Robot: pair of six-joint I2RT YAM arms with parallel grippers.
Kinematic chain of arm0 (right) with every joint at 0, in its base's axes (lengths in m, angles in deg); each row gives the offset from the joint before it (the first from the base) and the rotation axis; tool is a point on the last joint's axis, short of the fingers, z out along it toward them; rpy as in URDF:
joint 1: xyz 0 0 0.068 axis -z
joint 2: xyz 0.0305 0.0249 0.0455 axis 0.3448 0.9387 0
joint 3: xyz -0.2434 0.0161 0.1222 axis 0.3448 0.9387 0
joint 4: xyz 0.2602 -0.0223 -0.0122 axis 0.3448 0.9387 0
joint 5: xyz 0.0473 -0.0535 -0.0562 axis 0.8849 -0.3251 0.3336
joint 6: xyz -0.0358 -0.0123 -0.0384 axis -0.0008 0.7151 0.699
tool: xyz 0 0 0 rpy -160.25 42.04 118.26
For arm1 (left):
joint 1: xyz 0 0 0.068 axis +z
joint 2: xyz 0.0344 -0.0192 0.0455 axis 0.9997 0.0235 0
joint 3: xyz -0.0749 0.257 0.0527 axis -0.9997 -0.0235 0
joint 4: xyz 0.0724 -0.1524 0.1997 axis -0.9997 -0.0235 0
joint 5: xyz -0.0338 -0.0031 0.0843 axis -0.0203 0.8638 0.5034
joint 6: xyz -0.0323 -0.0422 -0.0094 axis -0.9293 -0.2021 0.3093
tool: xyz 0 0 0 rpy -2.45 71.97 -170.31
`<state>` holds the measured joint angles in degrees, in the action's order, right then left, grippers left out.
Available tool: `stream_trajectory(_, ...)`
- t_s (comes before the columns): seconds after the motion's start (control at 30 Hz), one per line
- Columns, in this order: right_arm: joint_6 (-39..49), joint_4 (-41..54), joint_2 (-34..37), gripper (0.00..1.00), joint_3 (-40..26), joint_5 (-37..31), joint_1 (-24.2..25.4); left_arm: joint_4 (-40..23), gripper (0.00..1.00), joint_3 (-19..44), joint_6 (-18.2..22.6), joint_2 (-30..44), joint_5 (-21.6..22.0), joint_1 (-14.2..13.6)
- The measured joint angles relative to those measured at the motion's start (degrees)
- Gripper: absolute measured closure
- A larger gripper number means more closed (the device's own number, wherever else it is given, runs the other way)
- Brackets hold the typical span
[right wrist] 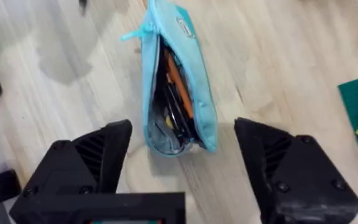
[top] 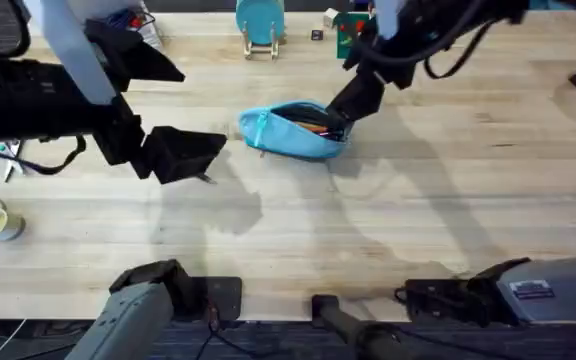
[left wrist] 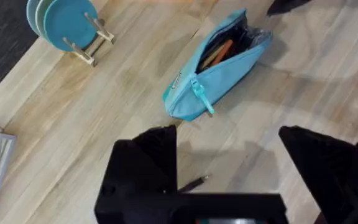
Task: Unzip the bag, pick up the pens from the table one at a time and place them inside, then zip the bag closed.
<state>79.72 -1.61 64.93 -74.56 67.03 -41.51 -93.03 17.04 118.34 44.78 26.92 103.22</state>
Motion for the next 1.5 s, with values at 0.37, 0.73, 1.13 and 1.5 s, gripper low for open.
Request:
stream_trajectory(0.37, -1.9, 6.6, -11.2, 0.004, 0.0, 0.0, 0.0, 0.0, 0.007, 0.0, 0.0, 0.0, 0.0, 0.0)
stream_trajectory(0.73, -8.5, 14.4, -18.3, 0.004, 0.0, -5.6, 0.0, -0.9, 0.007, 0.0, 0.0, 0.0, 0.0, 0.0)
stream_trajectory(1.13, -12.8, 21.9, -23.0, 0.004, -0.1, -8.2, 0.0, -2.4, 0.007, 0.0, 0.0, 0.0, 0.0, 0.0)
stream_trajectory(1.5, -14.9, 21.1, -23.3, 0.004, 8.5, -8.5, 0.0, -2.4, 0.007, 0.0, 0.0, 0.0, 0.1, 0.0)
